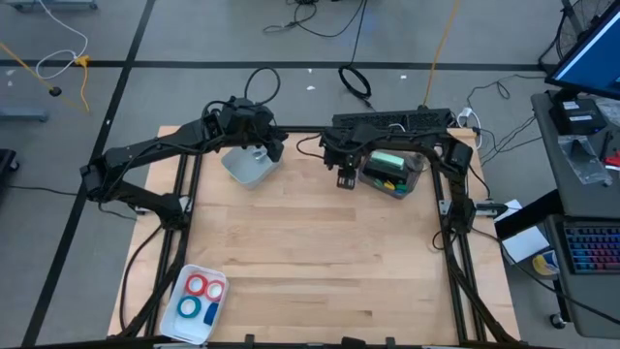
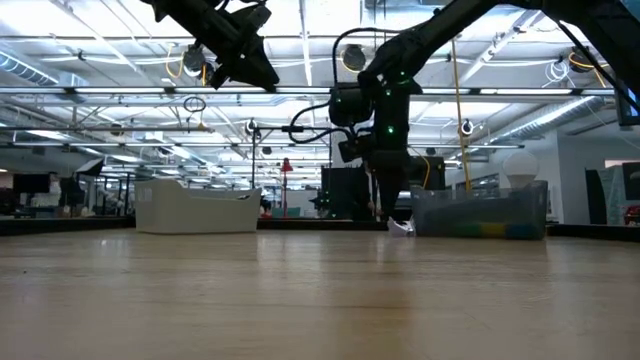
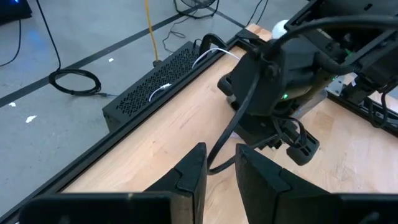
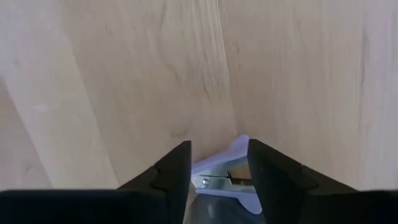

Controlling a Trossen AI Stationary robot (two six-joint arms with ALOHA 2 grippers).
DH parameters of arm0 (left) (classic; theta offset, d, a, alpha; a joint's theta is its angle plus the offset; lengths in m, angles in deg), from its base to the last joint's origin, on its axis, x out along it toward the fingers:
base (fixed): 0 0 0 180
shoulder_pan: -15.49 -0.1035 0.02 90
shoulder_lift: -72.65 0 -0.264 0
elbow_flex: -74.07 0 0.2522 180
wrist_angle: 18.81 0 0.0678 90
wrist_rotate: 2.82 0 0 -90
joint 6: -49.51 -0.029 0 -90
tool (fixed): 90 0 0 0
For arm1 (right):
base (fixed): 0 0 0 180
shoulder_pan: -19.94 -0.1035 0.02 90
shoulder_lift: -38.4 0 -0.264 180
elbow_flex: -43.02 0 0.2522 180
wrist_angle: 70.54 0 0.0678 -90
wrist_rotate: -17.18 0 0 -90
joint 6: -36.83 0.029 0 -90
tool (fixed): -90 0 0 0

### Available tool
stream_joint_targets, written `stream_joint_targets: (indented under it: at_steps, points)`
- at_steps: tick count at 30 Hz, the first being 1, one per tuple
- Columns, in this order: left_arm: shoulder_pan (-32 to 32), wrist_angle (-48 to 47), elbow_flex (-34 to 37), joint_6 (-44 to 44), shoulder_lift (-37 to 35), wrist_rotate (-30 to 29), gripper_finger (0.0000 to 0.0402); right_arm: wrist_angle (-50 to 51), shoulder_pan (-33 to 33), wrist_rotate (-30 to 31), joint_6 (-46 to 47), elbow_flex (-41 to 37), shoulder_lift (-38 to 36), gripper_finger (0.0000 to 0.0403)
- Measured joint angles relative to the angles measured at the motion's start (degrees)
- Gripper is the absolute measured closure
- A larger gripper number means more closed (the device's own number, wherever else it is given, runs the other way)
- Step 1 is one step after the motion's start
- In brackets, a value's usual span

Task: Pick and place Stapler, Stapler remover, tape
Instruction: Put the purple staple remover into the grey bin

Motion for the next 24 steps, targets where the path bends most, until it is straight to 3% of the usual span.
stream_joint_targets:
  at_steps: [6,24]
  points:
    - [0.0,0.0,0.0,0.0,0.0,0.0,0.0314,-1.0,-0.1,0.3,-0.3,-0.8,1.0,0.0243]
    - [0.0,-0.1,0.0,-0.1,0.0,0.0,0.0314,-4.2,-1.5,1.5,-2.5,-0.8,3.4,0.0338]
